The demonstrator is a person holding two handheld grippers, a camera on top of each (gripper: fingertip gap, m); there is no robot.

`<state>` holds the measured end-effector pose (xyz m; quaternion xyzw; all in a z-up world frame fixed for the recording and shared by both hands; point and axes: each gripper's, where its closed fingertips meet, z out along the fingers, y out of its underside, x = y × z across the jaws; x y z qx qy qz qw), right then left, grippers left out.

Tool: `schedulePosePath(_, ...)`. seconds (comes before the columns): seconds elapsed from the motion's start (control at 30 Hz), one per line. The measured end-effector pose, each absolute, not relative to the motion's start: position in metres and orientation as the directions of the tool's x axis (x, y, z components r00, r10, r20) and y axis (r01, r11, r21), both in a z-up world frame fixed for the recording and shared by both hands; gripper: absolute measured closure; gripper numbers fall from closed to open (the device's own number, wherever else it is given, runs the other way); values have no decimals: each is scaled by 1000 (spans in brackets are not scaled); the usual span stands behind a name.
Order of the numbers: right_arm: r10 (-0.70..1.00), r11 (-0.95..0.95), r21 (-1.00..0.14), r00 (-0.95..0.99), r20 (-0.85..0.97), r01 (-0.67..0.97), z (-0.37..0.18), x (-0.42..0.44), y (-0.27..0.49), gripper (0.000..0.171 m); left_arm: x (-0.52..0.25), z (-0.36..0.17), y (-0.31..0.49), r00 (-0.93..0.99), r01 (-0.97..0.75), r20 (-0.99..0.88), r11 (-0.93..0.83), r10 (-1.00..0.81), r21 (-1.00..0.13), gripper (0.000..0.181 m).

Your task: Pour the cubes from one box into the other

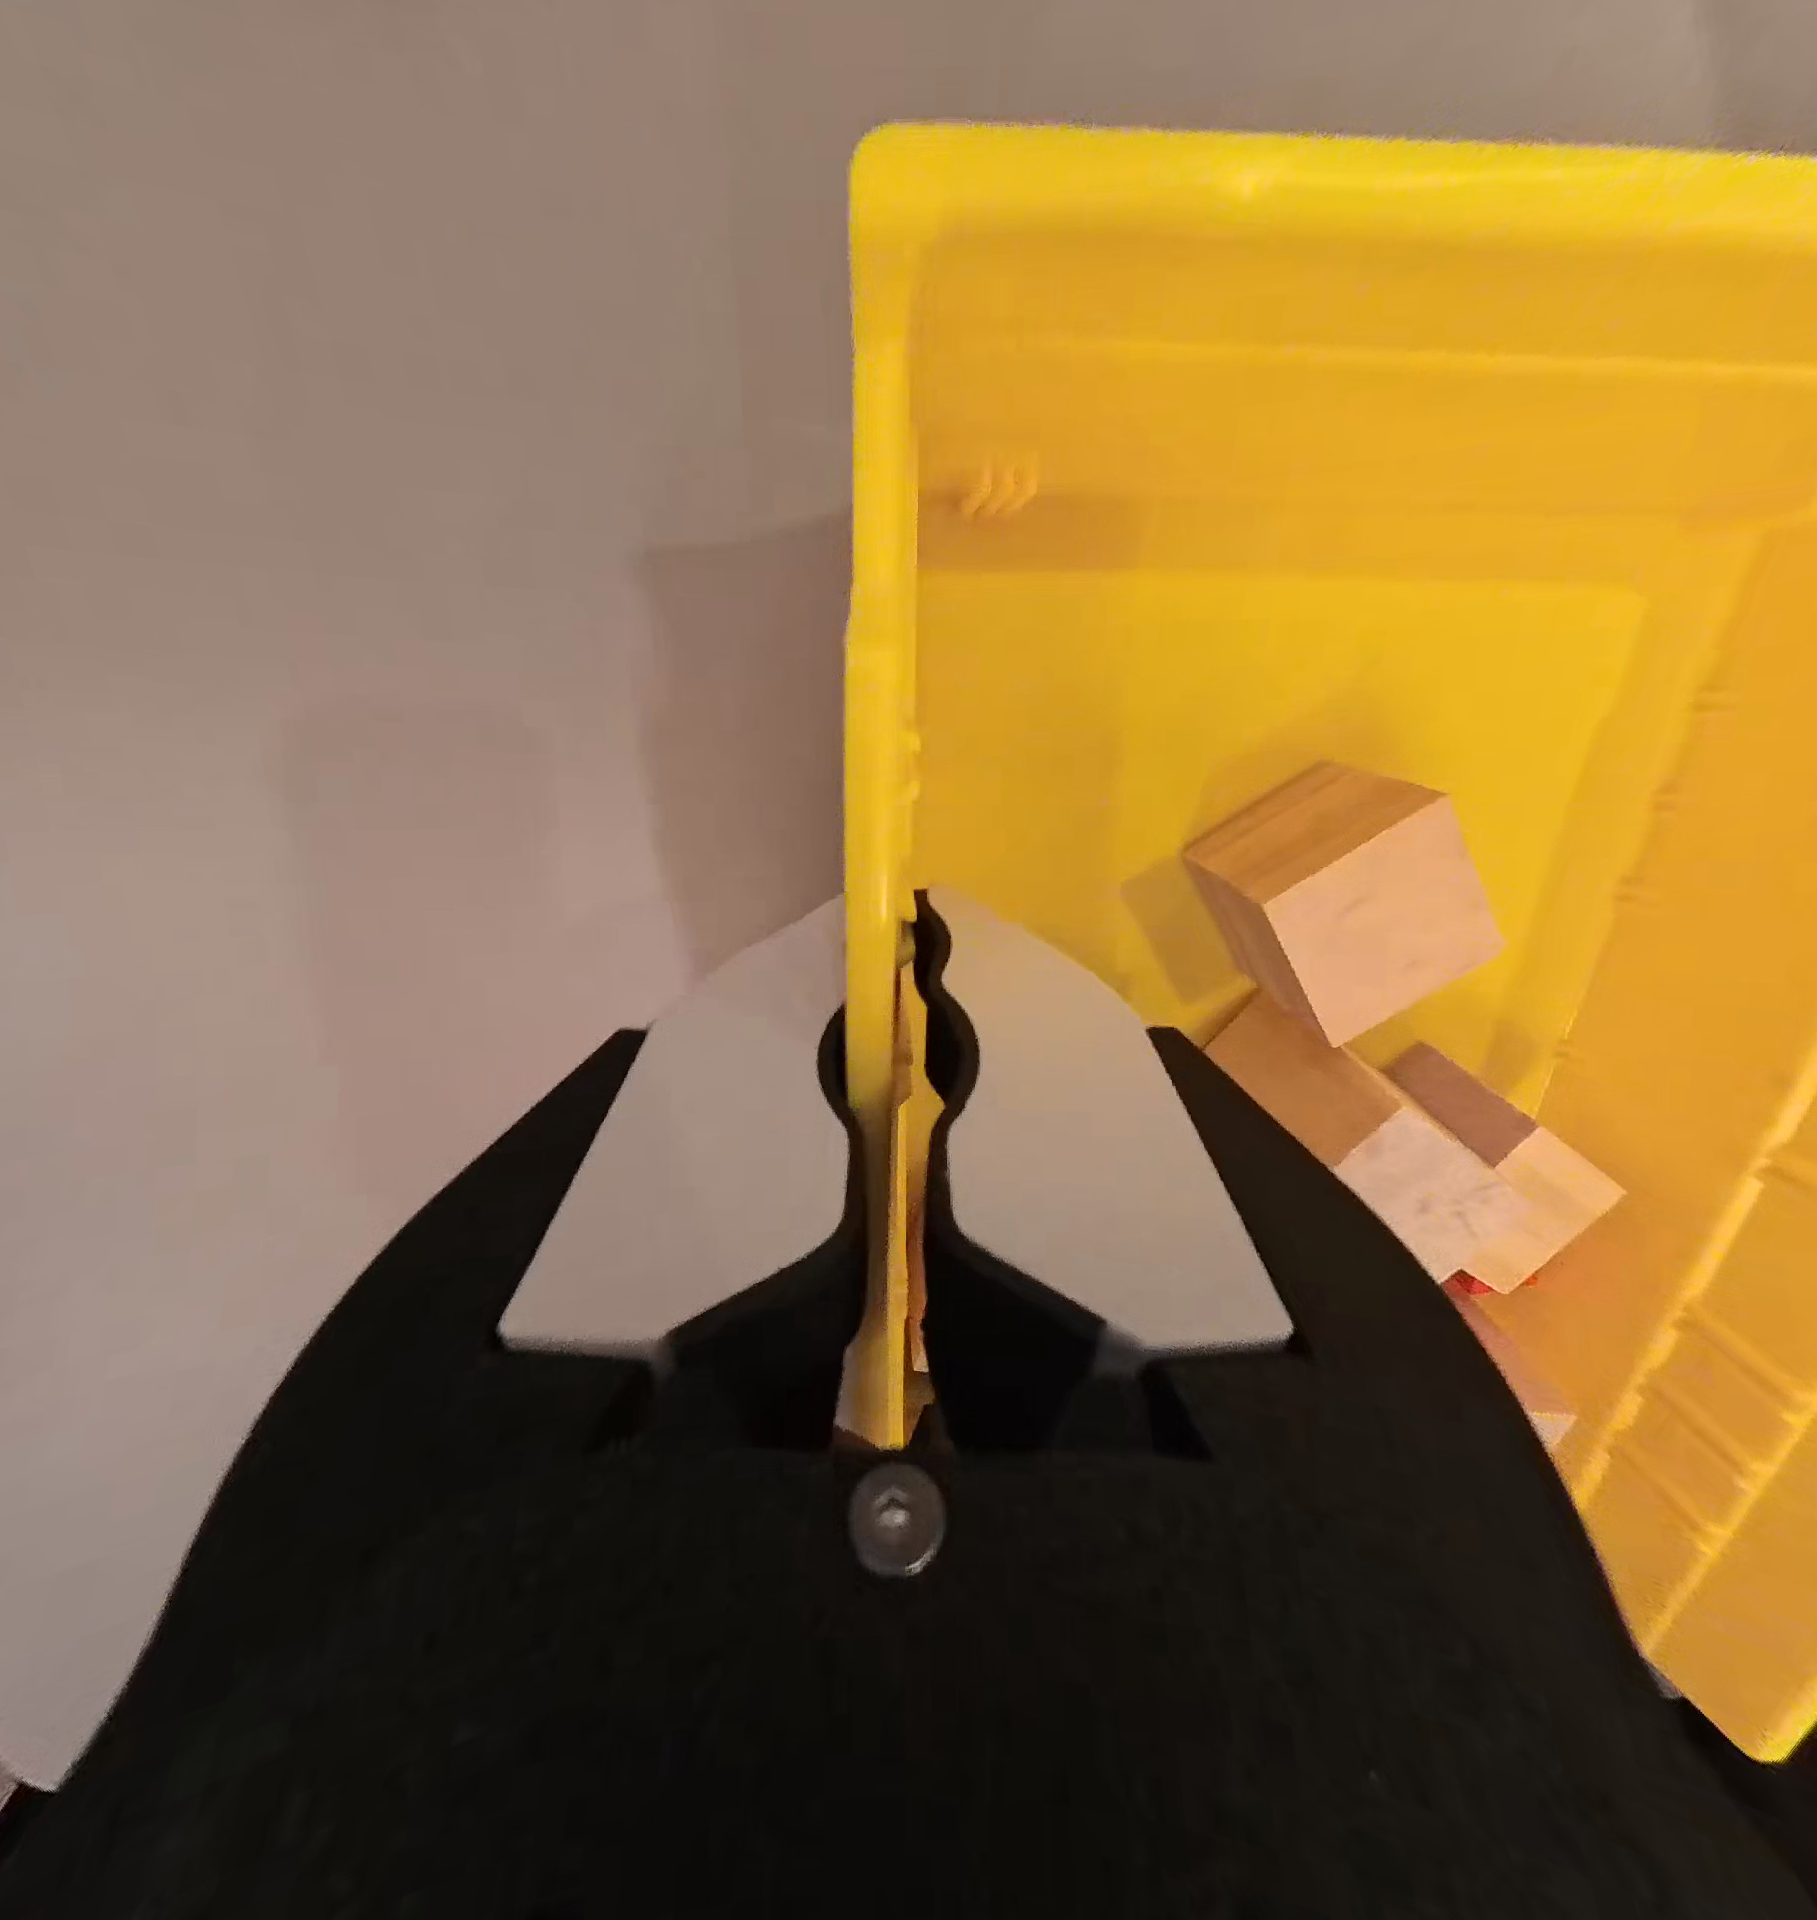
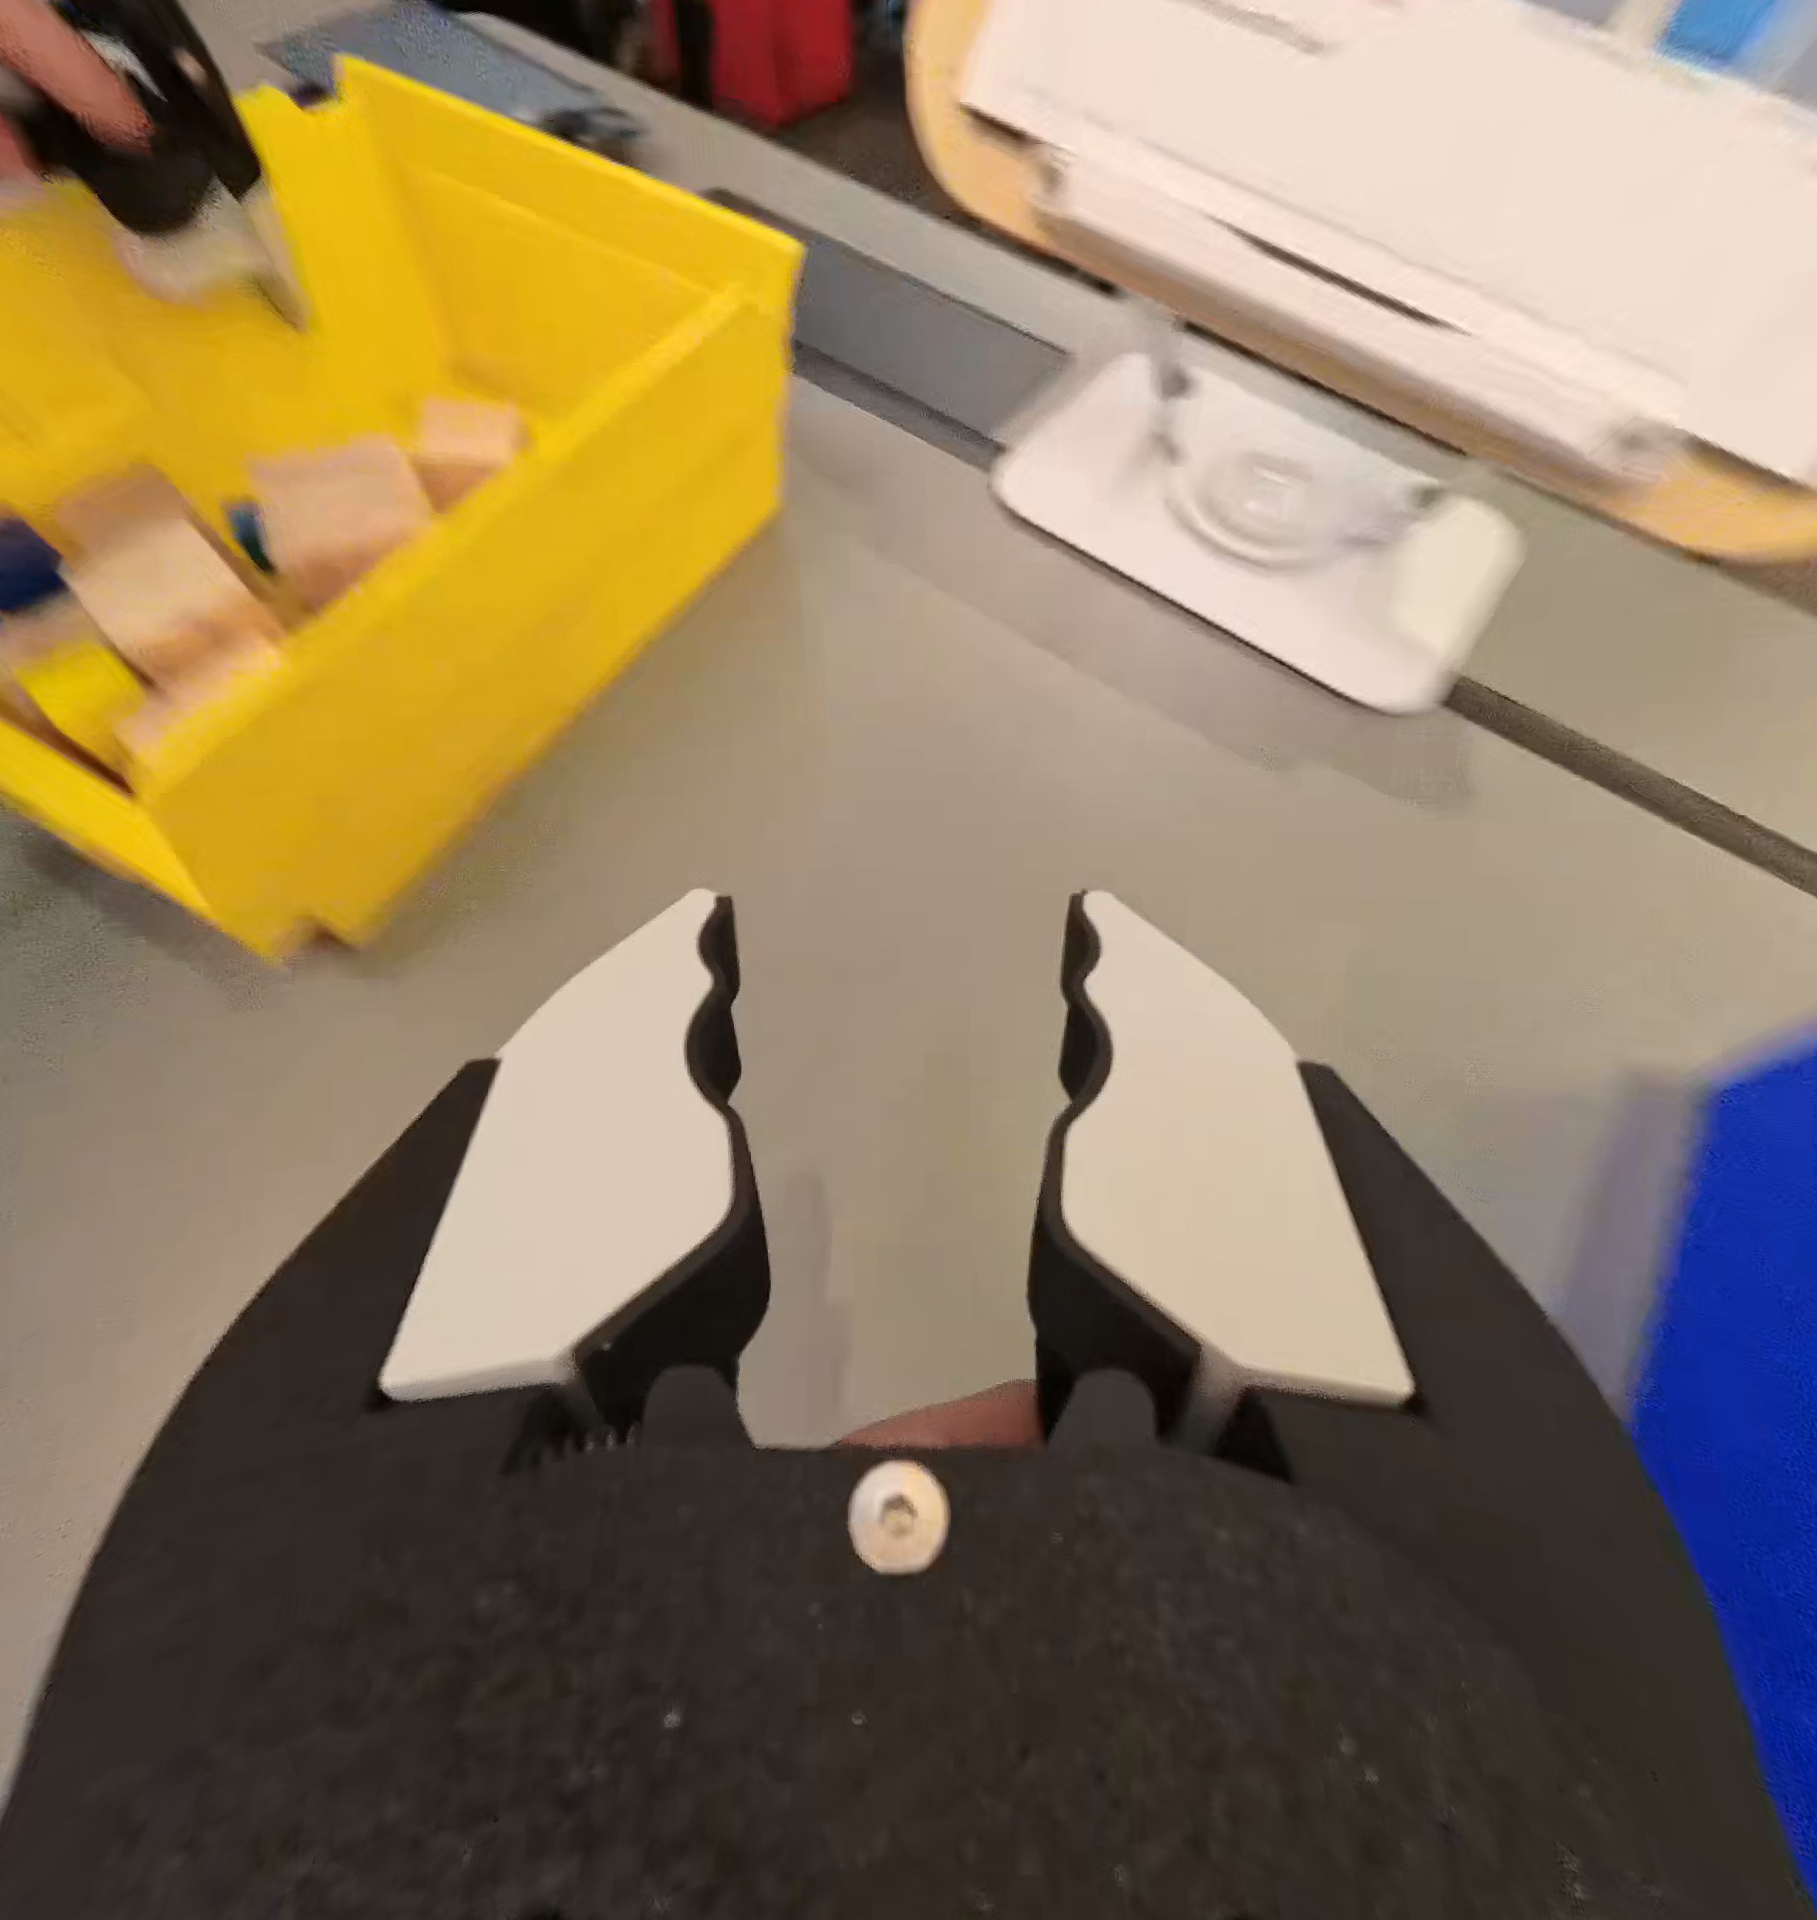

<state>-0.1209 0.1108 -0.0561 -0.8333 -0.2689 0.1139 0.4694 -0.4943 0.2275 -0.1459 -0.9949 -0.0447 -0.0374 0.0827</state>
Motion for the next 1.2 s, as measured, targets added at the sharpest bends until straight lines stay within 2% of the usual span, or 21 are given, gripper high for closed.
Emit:
schedulePosePath(0.1,630,-604,-722,757,-172,337,-55,-207,169,113,-494,-146,227,993,101,84,-979,87,-175,176)
schedulePosePath(0.17,592,-751,-561,734,-334,350,-69,-254,192,112,-494,-146,227,993,100,86,-979,85,-179,176)
schedulePosePath(0.23,519,-838,-423,744,-421,345,-80,-286,206,113,-494,-146,227,994,88,84,-981,75,-170,176)
schedulePosePath(0.3,470,-870,-345,801,-370,351,-93,-300,222,113,-494,-146,227,995,74,84,-984,61,-163,177)
schedulePosePath(0.4,406,-897,-247,904,-133,367,-119,-284,244,119,-494,-146,227,994,62,102,-983,44,-175,176)
schedulePosePath(0.43,385,-910,-210,916,-110,357,-127,-283,244,114,-494,-146,227,993,56,110,-982,36,-179,176)
schedulePosePath(0.47,369,-922,-175,920,-134,344,-134,-287,239,120,-494,-147,227,993,48,118,-983,27,-180,176)
schedulePosePath(0.53,396,-918,-79,894,-207,389,-151,-303,216,157,-493,-150,227,992,23,127,-984,0,-177,176)
schedulePosePath(0.57,412,-910,-38,895,-169,412,-160,-302,208,160,-493,-152,225,992,5,122,-985,-17,-173,176)
schedulePosePath(0.67,375,-926,-27,913,-164,376,-161,-299,207,164,-490,-154,219,992,-66,96,-987,-80,-147,175)
schedulePosePath(0.77,387,-921,-18,911,-141,389,-158,-281,205,165,-474,-153,201,978,-157,131,-986,-164,-63,174)
schedulePosePath(0.97,377,-926,-39,921,-98,375,-128,-225,204,165,-419,-134,209,963,-195,167,-974,-212,-112,175)
schedulePosePath(1.2,297,-954,-66,946,-129,291,-68,-125,197,165,-318,-70,222,931,-311,148,-937,-334,-158,175)
